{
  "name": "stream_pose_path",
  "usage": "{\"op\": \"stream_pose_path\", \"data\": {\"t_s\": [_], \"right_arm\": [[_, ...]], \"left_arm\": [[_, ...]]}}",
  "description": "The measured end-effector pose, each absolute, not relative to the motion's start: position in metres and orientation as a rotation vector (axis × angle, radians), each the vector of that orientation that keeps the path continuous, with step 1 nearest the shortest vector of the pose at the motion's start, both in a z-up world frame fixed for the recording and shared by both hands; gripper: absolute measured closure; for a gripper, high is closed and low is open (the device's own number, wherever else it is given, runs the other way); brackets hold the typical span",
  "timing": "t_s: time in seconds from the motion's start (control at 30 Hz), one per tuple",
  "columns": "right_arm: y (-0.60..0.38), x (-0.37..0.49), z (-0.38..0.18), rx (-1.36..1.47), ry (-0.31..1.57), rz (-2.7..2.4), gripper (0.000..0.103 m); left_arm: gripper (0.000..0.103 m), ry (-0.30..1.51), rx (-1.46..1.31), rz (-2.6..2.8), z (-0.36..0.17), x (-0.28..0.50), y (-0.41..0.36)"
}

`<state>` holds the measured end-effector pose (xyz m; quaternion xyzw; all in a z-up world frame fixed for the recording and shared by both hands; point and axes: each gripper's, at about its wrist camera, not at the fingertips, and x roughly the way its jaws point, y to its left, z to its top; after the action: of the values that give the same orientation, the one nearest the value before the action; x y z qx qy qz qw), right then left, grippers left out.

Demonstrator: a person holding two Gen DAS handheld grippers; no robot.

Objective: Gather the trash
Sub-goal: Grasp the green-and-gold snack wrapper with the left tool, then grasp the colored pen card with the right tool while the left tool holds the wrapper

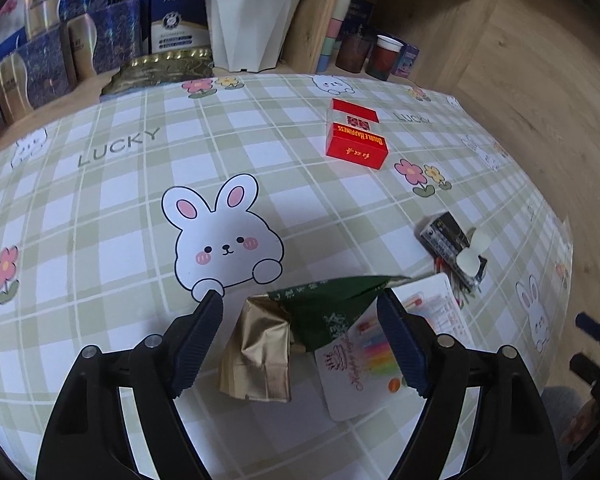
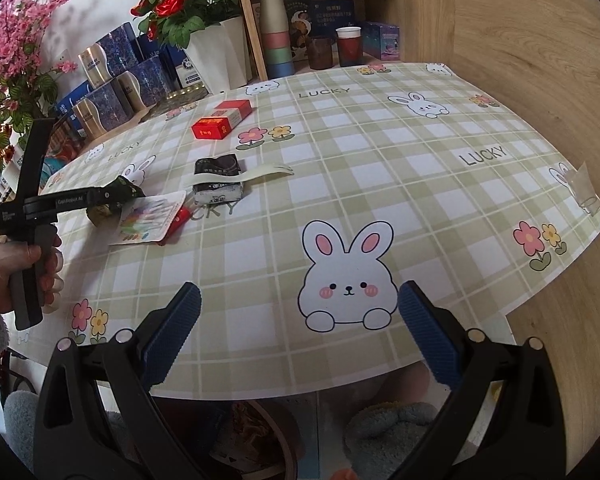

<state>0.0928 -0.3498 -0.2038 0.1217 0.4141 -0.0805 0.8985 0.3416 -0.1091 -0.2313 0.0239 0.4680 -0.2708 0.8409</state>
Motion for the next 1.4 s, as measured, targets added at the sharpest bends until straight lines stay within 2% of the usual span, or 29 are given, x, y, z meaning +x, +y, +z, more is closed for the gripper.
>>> {"op": "stream_pose_path", "data": {"t_s": [0.1,0.2,0.33,0.47,0.73,1.0,1.4], "right_arm": [[-0.351,0.093,-0.2,0.255,0.848,-0.172,0.006],[-0.349,0.094,-0.198,0.256,0.839,-0.168,0.006],[-0.344,0.095,-0.197,0.25,0.838,-0.153,0.006],[-0.341,0.094,-0.193,0.238,0.831,-0.146,0.006],[-0.345,0.089,-0.187,0.252,0.825,-0.162,0.006],[-0.343,0.095,-0.186,0.208,0.852,-0.133,0.006],[-0.3,0.182,-0.188,-0.121,0.941,0.218,0.008]], "left_arm": [[0.03,0.997,0.024,-0.579,-0.231,0.343,-0.109],[0.038,1.005,0.023,-0.582,-0.231,0.342,-0.11],[0.055,0.996,0.067,-0.568,-0.228,0.338,-0.111],[0.061,0.98,0.094,-0.568,-0.22,0.332,-0.109],[0.063,0.935,0.081,-0.577,-0.19,0.323,-0.109],[0.063,0.956,0.09,-0.555,-0.182,0.315,-0.114],[0.063,0.945,0.043,-0.517,-0.174,0.298,-0.061]]}}
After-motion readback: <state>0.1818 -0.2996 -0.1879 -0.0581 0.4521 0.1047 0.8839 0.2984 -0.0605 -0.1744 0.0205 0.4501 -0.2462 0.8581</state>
